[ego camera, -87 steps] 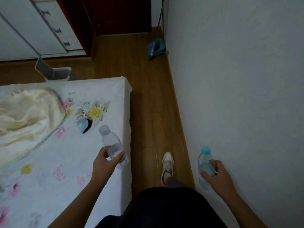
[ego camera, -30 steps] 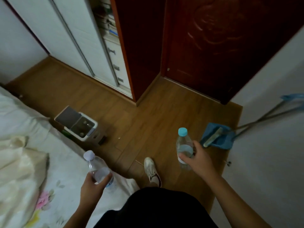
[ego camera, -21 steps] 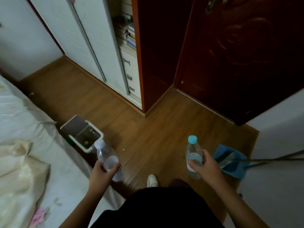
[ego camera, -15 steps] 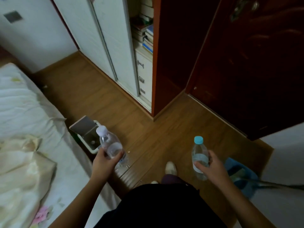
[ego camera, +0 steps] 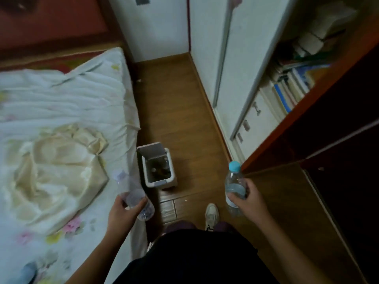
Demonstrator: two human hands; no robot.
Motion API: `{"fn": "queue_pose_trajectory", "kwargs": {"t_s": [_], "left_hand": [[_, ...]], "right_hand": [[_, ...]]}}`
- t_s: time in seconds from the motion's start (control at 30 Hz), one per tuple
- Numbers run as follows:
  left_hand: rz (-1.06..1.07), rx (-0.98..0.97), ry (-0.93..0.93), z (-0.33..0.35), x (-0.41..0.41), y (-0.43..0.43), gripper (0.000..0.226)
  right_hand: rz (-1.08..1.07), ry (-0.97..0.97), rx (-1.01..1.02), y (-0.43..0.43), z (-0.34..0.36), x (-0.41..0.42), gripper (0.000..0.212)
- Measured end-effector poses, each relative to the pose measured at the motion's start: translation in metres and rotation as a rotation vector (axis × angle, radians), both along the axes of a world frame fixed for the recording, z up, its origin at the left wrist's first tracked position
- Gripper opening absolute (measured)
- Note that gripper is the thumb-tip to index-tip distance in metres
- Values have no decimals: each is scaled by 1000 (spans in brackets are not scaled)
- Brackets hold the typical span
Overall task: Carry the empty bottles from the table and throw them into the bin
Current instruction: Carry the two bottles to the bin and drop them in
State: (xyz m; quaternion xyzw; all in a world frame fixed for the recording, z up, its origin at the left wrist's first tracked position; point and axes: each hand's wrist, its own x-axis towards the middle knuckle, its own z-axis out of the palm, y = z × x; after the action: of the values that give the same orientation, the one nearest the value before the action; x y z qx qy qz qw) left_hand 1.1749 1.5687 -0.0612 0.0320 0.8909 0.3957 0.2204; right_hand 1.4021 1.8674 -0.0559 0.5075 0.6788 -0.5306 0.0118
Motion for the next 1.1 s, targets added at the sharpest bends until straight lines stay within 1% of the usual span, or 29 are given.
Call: {"fn": "queue_pose_trajectory", "kwargs": {"t_s": [0.07,0.13,0.27,0.37,0.43,0.5,0.67,0.77,0.83,0.97,1.1], "left_hand": [[86,-16,-2,2,0,-7,48],[192,-23,-3,4,-3,-19,49],[326,-44,4,8,-10,-39,60],[396,-62,-10,4,-23,-52,57],[416,-66,-24,1,-39,-56,57],[415,-60,-43,-1,-61,-56,57],[334,-40,-71,-19,-125,-46,64],[261,-48,-91,-34,-160,-38,79],[222,-48,-98,-43,-183,-29,85],[178,-36,-145,-56,-222,-7,82],[131,-57,-170,-105,-245,11,72]], "right_hand": [[121,0,16,12,-1,-42,62],[253,-12,40,16,-2,-83,65],[433,-18,22,14,-3,-149,71],[539,-41,-6,4,-7,-195,73],[583,-56,2,-4,-9,-221,68],[611,-64,10,-11,-10,-246,59],[605,-56,25,-23,-16,-305,52],[597,-65,18,-25,-23,-334,57],[586,-70,4,-25,-28,-350,58],[595,-81,-12,-25,-53,-377,72],[598,-138,-78,-22,-110,-406,70]]}}
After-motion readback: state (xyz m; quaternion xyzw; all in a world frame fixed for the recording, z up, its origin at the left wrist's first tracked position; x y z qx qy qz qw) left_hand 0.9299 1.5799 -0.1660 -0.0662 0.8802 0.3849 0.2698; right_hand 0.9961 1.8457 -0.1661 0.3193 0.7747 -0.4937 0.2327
